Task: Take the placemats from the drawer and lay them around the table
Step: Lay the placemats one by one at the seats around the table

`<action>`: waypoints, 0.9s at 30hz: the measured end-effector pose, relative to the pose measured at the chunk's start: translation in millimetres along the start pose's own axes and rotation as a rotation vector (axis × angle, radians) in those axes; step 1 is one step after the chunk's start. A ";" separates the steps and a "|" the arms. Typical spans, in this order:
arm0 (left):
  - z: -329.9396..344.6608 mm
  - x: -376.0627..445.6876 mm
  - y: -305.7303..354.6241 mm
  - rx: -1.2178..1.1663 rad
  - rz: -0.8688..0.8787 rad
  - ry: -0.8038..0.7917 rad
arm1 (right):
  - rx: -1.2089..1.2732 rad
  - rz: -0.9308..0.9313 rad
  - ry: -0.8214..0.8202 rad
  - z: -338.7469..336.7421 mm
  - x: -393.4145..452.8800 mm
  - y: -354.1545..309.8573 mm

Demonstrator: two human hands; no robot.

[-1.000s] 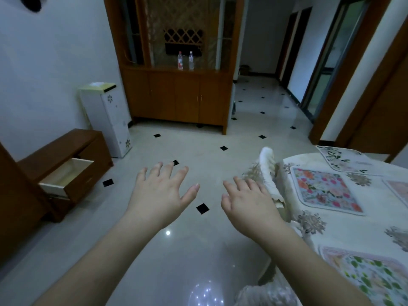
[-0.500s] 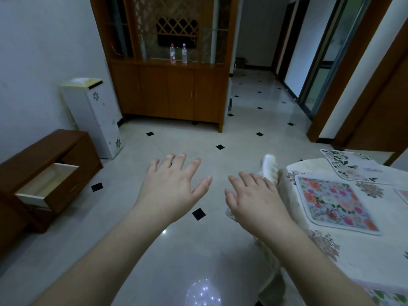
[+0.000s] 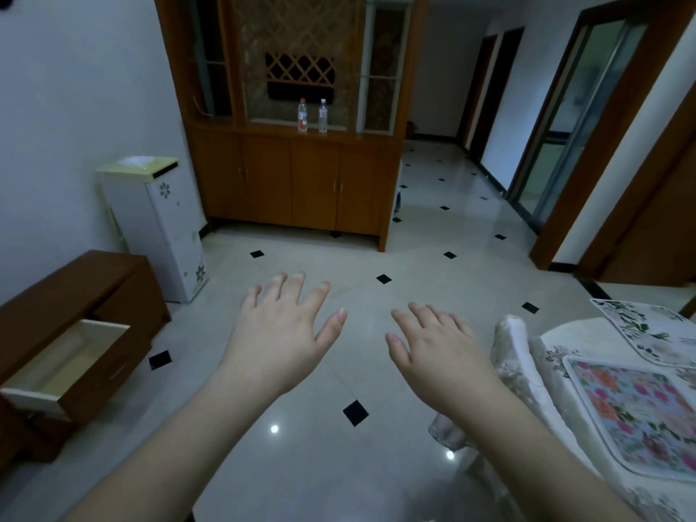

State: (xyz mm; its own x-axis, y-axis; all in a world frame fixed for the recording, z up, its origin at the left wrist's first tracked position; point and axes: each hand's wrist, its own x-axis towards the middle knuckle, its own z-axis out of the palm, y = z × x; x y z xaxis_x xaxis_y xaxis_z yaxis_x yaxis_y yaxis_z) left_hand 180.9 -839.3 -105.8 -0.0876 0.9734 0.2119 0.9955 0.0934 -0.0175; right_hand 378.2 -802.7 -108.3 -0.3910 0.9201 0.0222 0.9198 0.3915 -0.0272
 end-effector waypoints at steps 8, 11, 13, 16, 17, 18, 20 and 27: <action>3.5 86.8 1.0 -0.052 0.098 0.004 | -0.036 0.062 0.009 -9.0 67.9 28.8; 11.4 124.3 15.0 -0.073 0.147 0.014 | -0.037 0.083 0.031 -7.4 96.5 52.9; 17.1 151.4 26.5 -0.061 0.163 0.018 | -0.024 0.097 0.046 -2.8 116.6 70.4; 25.4 195.9 50.5 -0.021 0.180 0.048 | -0.052 0.126 0.135 2.6 151.5 98.1; 27.0 210.5 59.3 -0.007 0.185 0.050 | -0.047 0.142 0.167 0.6 163.0 107.8; 28.1 225.5 68.0 0.003 0.191 0.047 | -0.029 0.159 0.188 -2.8 174.8 118.1; 28.6 256.3 82.4 0.003 0.204 0.044 | -0.007 0.176 0.187 -10.8 199.2 139.1; 24.8 349.0 105.0 -0.050 0.200 0.094 | -0.017 0.186 0.168 -38.1 273.3 194.8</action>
State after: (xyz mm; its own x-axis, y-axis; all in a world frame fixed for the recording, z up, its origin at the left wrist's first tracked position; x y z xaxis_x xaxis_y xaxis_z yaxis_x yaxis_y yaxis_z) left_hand 254.0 -484.6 -58.0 0.1131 0.9475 0.2992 0.9935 -0.1121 -0.0206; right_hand 451.8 -475.4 -69.4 -0.2052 0.9613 0.1839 0.9764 0.2140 -0.0291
